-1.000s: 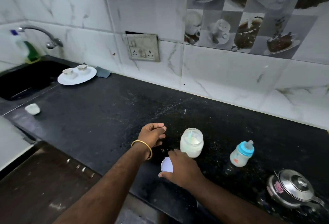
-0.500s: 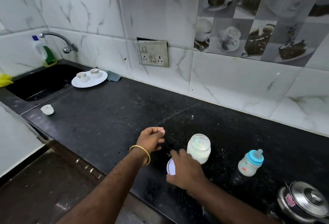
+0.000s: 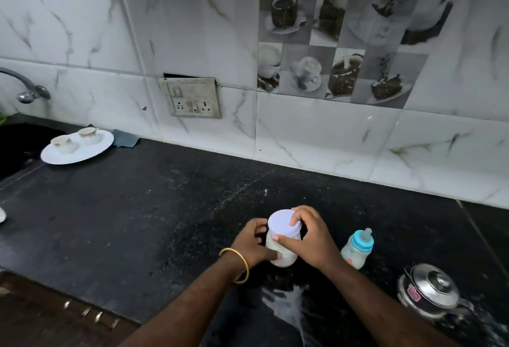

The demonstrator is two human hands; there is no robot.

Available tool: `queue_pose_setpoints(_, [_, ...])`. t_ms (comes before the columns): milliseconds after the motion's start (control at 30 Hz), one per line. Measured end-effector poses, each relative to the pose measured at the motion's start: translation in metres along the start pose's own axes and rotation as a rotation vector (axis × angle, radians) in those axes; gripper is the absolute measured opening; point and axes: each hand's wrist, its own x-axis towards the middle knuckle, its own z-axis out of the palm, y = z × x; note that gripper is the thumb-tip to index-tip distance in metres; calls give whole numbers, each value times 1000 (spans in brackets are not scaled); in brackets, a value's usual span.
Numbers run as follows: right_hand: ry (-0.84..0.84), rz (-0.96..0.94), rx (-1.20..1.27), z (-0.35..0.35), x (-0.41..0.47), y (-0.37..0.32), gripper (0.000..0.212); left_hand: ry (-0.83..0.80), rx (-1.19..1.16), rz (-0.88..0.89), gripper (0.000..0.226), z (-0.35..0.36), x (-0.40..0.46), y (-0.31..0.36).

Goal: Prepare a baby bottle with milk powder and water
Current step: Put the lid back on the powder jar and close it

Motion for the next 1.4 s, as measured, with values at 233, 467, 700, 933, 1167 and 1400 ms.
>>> queue_pose_setpoints(233, [-91,156,-109,-6,3,12,62,1,85,38,130,22,12,-10])
queue_pose_setpoints(467, [-456,166,-403,-18,30,-9,101,51,102,85,144,28,21,-15])
queue_pose_setpoints(700, [-841,63,-708,-20,64,-39,80,54,143,132,153,23,24,-22])
queue_pose_setpoints(933, [-925,-315,-885,-17,69,-51,59,48,173,138,153,20,26,-24])
queue_pose_setpoints(1167, [-899,17,-1189,-11,74,-56,102,28,171,155,152,18,27,-27])
queue_pose_setpoints(1400, [-823,59,-1176,-2,62,-55,90,51,172,158,147,19,27,-31])
